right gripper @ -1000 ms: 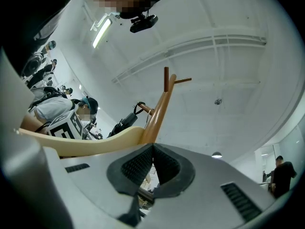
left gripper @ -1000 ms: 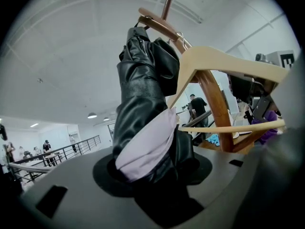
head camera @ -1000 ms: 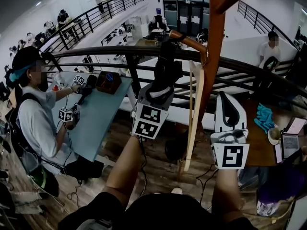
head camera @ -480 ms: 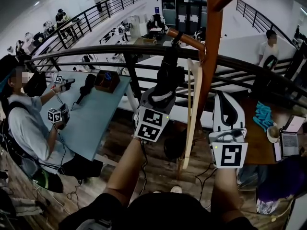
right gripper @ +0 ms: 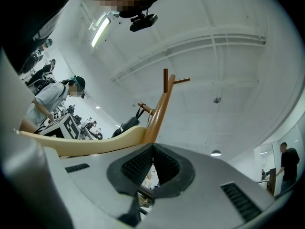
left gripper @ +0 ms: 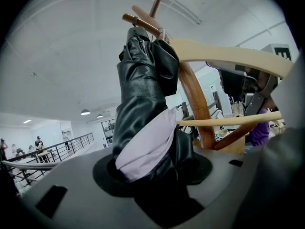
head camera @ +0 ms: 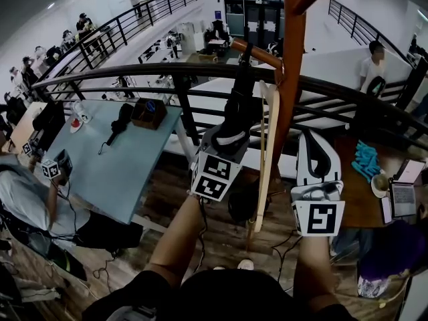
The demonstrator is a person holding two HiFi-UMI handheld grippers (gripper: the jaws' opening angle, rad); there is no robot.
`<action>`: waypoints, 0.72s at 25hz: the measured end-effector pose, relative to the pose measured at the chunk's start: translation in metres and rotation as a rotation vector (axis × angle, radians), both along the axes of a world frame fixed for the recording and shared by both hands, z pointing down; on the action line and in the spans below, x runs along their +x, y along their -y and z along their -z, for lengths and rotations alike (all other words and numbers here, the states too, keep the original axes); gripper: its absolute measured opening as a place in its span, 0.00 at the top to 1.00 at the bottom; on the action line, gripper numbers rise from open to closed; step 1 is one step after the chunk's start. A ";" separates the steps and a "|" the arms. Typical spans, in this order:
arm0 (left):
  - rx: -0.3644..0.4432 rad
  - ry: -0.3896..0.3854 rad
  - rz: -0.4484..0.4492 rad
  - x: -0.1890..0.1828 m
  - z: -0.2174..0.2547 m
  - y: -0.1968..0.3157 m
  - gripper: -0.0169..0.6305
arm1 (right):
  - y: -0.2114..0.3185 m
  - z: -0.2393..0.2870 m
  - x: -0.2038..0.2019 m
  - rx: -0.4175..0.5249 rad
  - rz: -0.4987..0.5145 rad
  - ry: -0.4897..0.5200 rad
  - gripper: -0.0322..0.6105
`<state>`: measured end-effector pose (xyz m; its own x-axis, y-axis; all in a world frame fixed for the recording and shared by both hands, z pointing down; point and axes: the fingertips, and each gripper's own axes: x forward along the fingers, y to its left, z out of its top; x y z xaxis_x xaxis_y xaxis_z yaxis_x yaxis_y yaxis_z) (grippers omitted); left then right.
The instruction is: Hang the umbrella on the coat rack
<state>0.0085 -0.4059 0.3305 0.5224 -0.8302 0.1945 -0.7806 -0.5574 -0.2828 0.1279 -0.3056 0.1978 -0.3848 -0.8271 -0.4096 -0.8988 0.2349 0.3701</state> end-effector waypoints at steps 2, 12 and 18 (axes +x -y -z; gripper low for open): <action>0.000 0.005 -0.006 0.003 0.000 -0.003 0.61 | -0.003 0.000 0.001 -0.002 -0.001 -0.001 0.91; -0.018 0.010 -0.024 0.020 -0.012 -0.010 0.61 | -0.010 -0.006 0.015 -0.007 -0.011 -0.005 0.91; -0.022 0.006 -0.031 0.034 -0.014 -0.021 0.60 | -0.017 -0.007 0.029 -0.013 -0.012 -0.005 0.91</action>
<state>0.0422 -0.3847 0.3448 0.5464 -0.8092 0.2158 -0.7614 -0.5873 -0.2744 0.1569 -0.2883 0.2053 -0.3771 -0.8371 -0.3963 -0.8996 0.2292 0.3718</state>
